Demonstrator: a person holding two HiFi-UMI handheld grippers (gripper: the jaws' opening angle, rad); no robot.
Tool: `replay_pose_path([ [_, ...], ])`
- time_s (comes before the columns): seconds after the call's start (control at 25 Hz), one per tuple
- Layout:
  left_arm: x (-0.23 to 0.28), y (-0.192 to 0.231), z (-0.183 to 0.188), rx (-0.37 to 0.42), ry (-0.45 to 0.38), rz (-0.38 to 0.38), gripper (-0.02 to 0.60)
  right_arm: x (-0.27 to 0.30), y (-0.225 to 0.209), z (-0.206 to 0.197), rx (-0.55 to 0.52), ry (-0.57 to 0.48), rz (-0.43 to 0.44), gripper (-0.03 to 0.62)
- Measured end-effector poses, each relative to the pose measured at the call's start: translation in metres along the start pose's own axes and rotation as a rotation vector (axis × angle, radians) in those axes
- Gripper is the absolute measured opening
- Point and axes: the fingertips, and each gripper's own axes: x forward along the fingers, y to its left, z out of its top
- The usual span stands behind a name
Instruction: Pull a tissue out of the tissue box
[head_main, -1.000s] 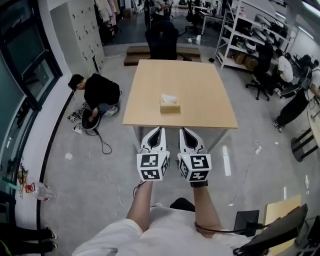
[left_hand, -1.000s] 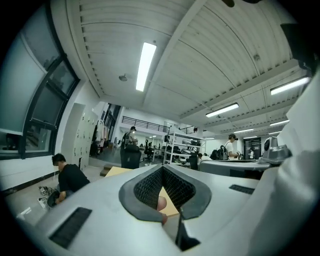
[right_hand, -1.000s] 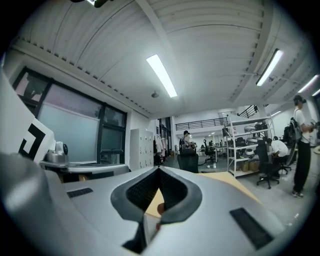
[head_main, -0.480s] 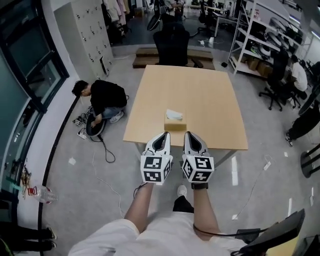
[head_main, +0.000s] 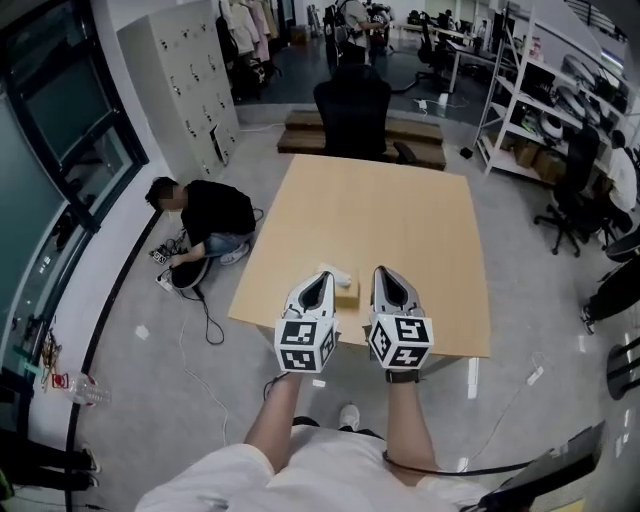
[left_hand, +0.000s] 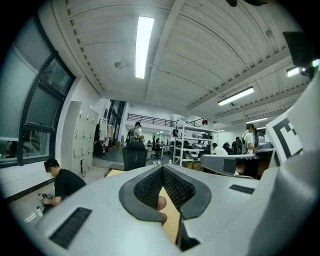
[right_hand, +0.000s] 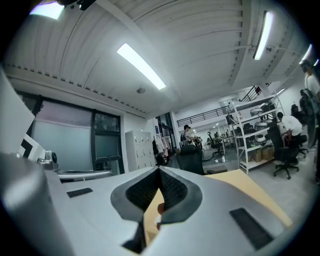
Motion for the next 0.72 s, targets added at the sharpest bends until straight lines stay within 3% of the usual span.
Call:
replay_pose_path([
  [0.16, 0.028, 0.001, -0.022, 0.02, 0.069, 0.02, -0.012, 0.027, -0.034, -0.022, 0.052, 0.056, -0.015, -0.005],
  [0.44, 0.069, 0.043, -0.085, -0.033, 0.184, 0.089, -0.012, 0.075, -0.05, -0.084, 0.047, 0.185, 0.003, -0.005],
  [0.6, 0.091, 0.062, -0.109, -0.057, 0.239, 0.06, -0.012, 0.105, -0.061, -0.123, 0.139, 0.282, -0.021, -0.005],
  [0.72, 0.107, 0.079, -0.124, -0.08, 0.272, 0.058, -0.012, 0.13, -0.057, -0.15, 0.146, 0.354, -0.011, -0.005],
])
